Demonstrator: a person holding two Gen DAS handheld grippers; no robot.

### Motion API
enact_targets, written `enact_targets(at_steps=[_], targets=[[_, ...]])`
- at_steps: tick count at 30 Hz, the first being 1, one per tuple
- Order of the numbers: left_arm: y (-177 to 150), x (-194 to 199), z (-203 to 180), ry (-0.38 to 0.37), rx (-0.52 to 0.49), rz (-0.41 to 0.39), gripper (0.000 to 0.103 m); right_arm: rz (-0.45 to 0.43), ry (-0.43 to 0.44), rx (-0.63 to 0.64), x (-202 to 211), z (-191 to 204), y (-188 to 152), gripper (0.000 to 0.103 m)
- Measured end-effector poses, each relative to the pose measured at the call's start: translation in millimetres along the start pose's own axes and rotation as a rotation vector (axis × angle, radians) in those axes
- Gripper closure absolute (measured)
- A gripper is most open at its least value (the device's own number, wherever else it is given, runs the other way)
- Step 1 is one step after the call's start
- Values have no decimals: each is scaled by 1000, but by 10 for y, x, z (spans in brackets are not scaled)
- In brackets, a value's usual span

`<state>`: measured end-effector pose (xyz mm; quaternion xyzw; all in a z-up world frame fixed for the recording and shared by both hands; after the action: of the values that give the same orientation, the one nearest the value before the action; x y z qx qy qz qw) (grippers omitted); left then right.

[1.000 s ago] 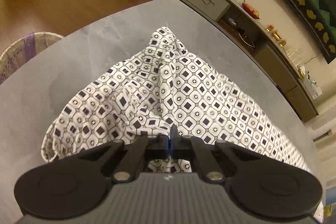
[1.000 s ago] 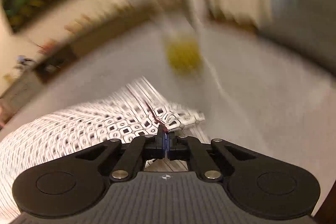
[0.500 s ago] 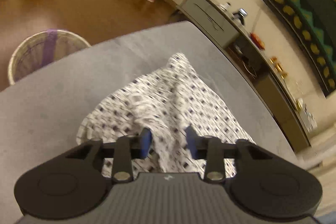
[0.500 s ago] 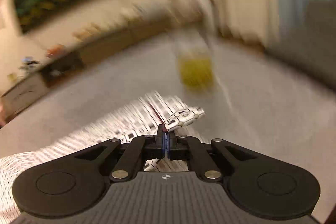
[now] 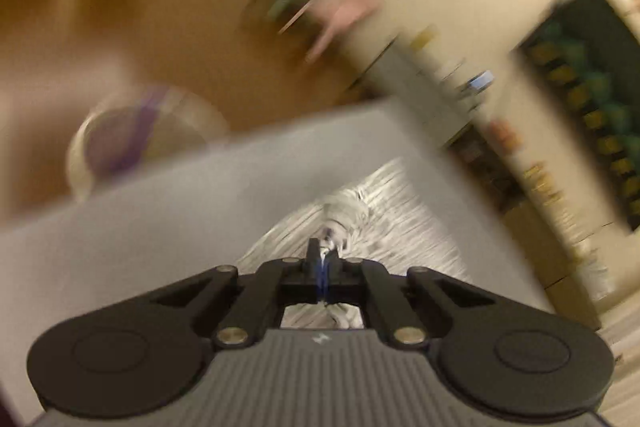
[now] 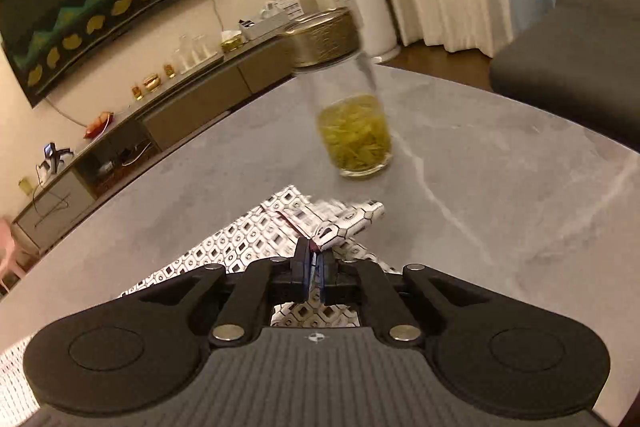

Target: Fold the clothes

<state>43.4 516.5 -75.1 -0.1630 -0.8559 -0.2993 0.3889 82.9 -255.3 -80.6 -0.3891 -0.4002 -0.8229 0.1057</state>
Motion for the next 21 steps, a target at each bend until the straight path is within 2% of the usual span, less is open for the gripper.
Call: enact_targets(at_steps=[4, 8, 9, 11, 13, 14, 15, 17, 18, 21], targets=[[-63, -173, 90, 65, -17, 63, 103, 112, 29, -66, -190, -41, -88, 102], [-80, -268, -31, 91, -55, 67, 103, 112, 23, 1, -240, 145, -31, 102], [-70, -279, -59, 84, -70, 56, 103, 83, 12, 22, -216, 178, 24, 102], [-59, -328, -111, 101, -105, 54, 103, -113, 12, 148, 115, 328, 162, 102], [-74, -391, -119, 119, -120, 64, 102, -230, -4, 248, 390, 408, 175, 102], [-89, -418, -111, 123, -121, 71, 102, -185, -18, 228, 336, 314, 150, 102], [-102, -441, -105, 128, -123, 76, 102, -102, -33, 181, 210, 170, 114, 102], [-108, -438, -123, 142, -140, 74, 102, 88, -41, 13, -98, -188, -17, 102], [-107, -440, -125, 147, -145, 73, 102, 136, -22, -54, -176, -303, -63, 103], [-127, -428, -160, 165, -167, 69, 102, 127, -38, -18, -167, -248, -14, 102]])
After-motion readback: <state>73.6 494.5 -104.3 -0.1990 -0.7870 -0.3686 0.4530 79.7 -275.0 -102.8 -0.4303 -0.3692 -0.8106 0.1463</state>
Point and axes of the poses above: each gripper's, at about its wrist camera, not at the fingertips, and x roughly against the way its jaws point, z to its left, y to its top, the point moved 5 cm from there along -x, roughly the way its jaws point, and after that the axes turned 9 degrees about z, right-handed, at the moved point
